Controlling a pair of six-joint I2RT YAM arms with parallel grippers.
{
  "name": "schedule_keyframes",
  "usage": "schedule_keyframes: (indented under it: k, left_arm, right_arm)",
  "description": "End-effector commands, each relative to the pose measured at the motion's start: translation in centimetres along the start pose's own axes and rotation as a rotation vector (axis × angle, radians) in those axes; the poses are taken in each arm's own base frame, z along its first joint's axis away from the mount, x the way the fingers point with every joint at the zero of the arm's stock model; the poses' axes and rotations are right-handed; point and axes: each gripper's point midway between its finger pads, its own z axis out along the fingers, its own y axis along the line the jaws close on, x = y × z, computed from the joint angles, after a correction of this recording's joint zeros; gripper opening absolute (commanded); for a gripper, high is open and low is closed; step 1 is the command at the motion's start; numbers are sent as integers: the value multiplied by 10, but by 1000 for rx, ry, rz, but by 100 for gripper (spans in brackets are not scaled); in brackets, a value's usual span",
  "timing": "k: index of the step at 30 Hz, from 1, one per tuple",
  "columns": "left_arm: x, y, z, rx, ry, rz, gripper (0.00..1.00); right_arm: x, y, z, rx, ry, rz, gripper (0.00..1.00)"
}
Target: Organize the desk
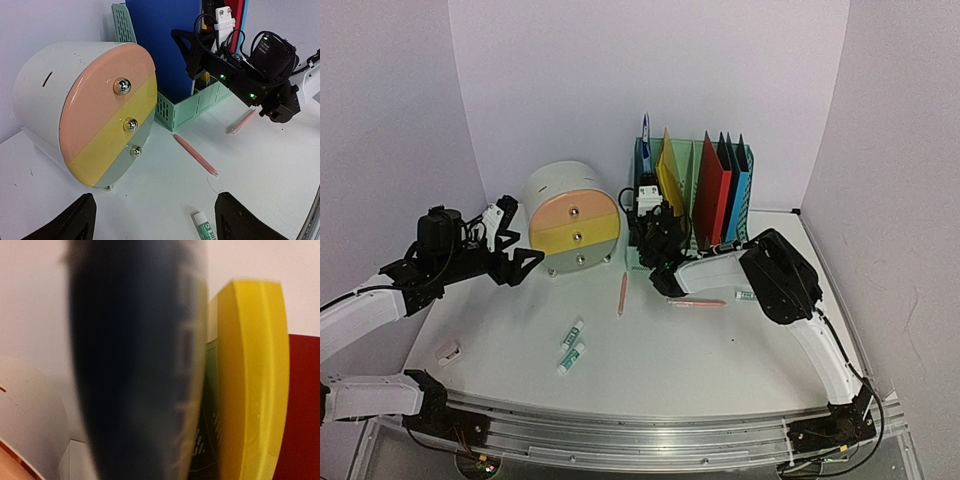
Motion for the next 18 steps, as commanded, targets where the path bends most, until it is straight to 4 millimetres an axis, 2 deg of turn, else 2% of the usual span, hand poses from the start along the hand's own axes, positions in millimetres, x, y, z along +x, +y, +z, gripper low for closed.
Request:
schedule_keyframes:
  k: [1, 3, 5, 7, 9, 13, 14, 18]
  left_arm:
    - [-2, -1, 3, 17, -11, -4, 81]
    - [-4, 0, 3, 17, -11, 0, 81]
    - [-9, 0, 4, 15, -19, 7, 81]
    - [-13, -1, 7, 28, -29, 21, 81]
    - [-20, -2, 9, 40, -50, 35, 80]
    - [-40, -5, 16, 73, -98, 135, 77]
    - [-42, -5, 20, 85, -97, 174, 77]
    - [-60, 5, 41, 40, -89, 432, 73]
  right_arm:
    - [-8, -4, 1, 23, 18, 76, 2]
    - [-14, -10, 1, 38, 30, 79, 21]
    - [-24, -14, -1, 43, 29, 85, 45]
    - [-35, -16, -8, 46, 35, 87, 57]
    - [-56, -20, -15, 56, 33, 92, 65]
    - [-92, -25, -43, 71, 54, 116, 77]
    - [-107, -30, -48, 73, 57, 143, 78]
    - [-126, -27, -66, -67, 171, 210, 81]
